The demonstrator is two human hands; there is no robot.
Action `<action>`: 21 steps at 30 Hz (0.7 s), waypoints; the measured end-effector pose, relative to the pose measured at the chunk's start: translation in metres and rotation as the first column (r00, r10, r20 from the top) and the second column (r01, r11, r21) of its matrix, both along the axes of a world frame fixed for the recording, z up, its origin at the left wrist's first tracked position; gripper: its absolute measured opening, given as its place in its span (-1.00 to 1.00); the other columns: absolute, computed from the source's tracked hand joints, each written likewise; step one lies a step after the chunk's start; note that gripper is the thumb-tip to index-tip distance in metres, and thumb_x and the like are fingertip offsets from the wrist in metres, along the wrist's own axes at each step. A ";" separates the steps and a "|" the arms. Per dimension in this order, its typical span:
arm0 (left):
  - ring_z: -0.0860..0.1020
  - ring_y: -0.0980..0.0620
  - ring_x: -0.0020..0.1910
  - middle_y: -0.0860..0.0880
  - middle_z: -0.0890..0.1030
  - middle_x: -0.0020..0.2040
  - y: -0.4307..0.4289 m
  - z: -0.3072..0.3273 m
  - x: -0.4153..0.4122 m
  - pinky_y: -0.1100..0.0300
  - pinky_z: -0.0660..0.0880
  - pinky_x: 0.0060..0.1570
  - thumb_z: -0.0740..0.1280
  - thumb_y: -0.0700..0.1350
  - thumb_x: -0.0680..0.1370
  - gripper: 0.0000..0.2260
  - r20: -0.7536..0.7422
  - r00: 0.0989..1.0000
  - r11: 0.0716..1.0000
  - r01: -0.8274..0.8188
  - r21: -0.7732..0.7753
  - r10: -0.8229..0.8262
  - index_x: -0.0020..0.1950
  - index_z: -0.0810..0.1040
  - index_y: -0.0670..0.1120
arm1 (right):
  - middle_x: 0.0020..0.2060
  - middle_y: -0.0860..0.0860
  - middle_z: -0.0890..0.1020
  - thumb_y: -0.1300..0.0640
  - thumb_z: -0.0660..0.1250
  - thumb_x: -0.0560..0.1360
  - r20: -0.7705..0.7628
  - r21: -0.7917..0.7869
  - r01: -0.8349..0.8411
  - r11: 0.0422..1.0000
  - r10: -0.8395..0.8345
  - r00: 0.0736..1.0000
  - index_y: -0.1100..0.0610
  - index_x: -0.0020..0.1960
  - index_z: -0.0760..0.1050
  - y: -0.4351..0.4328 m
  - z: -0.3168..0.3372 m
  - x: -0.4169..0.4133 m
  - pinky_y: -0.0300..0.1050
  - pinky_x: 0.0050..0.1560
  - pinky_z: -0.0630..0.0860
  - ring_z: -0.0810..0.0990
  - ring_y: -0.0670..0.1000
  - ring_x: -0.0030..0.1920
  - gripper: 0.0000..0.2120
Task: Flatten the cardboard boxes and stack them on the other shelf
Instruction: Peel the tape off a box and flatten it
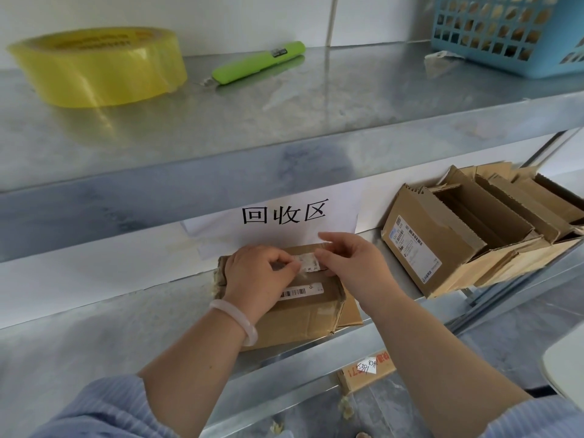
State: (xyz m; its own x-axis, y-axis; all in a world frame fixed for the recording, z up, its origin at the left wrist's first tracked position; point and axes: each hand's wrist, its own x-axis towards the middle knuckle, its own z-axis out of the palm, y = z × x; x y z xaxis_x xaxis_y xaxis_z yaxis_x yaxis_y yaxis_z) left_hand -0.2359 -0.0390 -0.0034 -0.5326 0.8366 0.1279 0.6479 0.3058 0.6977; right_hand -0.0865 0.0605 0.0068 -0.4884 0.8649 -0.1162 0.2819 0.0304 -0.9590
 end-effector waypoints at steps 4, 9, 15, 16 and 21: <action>0.52 0.12 -0.20 0.18 0.57 -0.30 -0.003 -0.002 -0.001 -0.01 0.51 -0.08 0.40 0.18 0.44 -0.81 -0.010 1.000 1.000 0.006 -0.005 -0.006 -0.24 0.65 0.10 | 0.05 -0.27 0.58 0.13 0.32 0.52 0.233 0.389 -0.108 0.915 0.016 0.972 -0.18 0.25 0.53 -0.002 -0.008 0.002 -0.50 -0.08 0.41 0.48 -0.30 0.02 -0.65; 0.51 0.17 -0.29 0.15 0.55 -0.36 0.000 -0.001 0.000 0.13 0.46 -0.22 0.43 0.19 0.41 -0.77 -0.050 0.999 1.000 0.011 0.019 -0.010 -0.31 0.62 0.06 | 0.43 -0.17 0.35 -0.19 0.28 0.51 0.554 0.538 -0.457 0.708 0.112 0.825 -0.06 0.50 0.27 -0.008 -0.020 0.007 -0.27 0.41 -0.04 0.16 -0.15 0.42 -0.39; 0.43 0.09 -0.04 0.19 0.49 -0.20 -0.003 0.003 0.007 0.06 0.39 0.01 0.43 0.15 0.42 -0.85 -0.210 0.977 0.999 -0.031 -0.040 0.022 -0.23 0.60 0.10 | 0.38 -0.21 0.36 -0.22 0.34 0.46 0.457 0.487 -0.392 0.780 0.154 0.876 -0.15 0.56 -0.05 -0.010 -0.022 0.011 -0.24 0.37 0.00 0.11 -0.18 0.39 -0.17; 0.40 0.08 -0.01 0.21 0.48 -0.17 -0.004 0.004 0.009 0.06 0.35 0.04 0.42 0.14 0.43 -0.87 -0.254 0.966 0.997 -0.054 -0.050 0.039 -0.19 0.57 0.12 | 0.37 -0.22 0.37 -0.23 0.34 0.45 0.465 0.492 -0.396 0.775 0.151 0.872 -0.16 0.56 -0.05 -0.008 -0.022 0.011 -0.22 0.38 0.01 0.13 -0.17 0.40 -0.17; 0.48 0.14 -0.11 0.19 0.56 -0.23 -0.003 0.009 0.019 0.06 0.36 0.06 0.38 0.03 0.48 -0.90 -0.320 0.947 0.997 -0.023 -0.076 -0.003 -0.09 0.47 0.16 | 0.40 -0.18 0.37 -0.33 0.26 0.42 0.553 0.538 -0.486 0.689 0.147 0.820 -0.13 0.50 0.19 0.000 -0.020 0.011 -0.14 0.41 0.08 0.15 -0.13 0.40 -0.29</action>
